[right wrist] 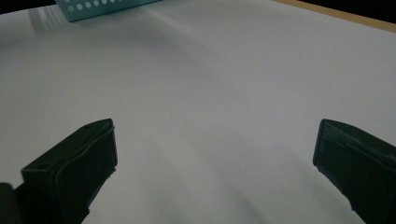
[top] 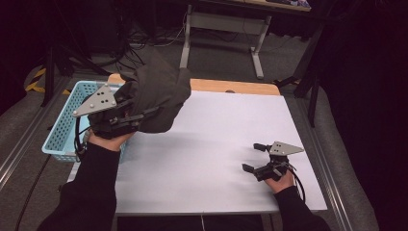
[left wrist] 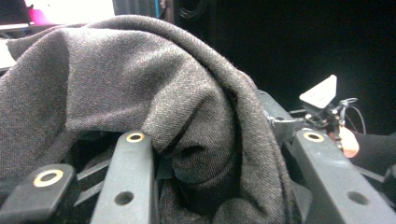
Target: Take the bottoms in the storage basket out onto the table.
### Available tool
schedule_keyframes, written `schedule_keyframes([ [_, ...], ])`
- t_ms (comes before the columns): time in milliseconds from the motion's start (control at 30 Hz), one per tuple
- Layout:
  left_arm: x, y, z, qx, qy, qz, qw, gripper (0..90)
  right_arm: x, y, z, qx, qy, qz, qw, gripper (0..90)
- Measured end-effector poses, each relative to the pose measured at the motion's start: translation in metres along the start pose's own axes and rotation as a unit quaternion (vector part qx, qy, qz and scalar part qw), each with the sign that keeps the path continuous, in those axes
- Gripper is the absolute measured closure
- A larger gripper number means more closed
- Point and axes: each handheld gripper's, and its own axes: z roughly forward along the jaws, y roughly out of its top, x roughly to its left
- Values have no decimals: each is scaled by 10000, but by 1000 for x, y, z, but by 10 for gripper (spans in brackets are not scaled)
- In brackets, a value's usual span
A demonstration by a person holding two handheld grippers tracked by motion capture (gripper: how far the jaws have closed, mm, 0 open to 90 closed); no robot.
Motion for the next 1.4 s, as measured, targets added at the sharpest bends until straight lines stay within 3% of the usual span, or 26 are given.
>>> schedule_keyframes([
  [533,-14,2,53,93,-614,47,9981,595,-1,0,-3,-63,-42,17,10000,3],
  [1100,-26,-9,125,308,-1221,1,9920,595,-3,-1,-7,-181,-144,126,9997,3],
  [1400,-30,-21,153,482,-1236,-30,9912,595,-4,-1,-8,-211,-117,109,9996,3],
])
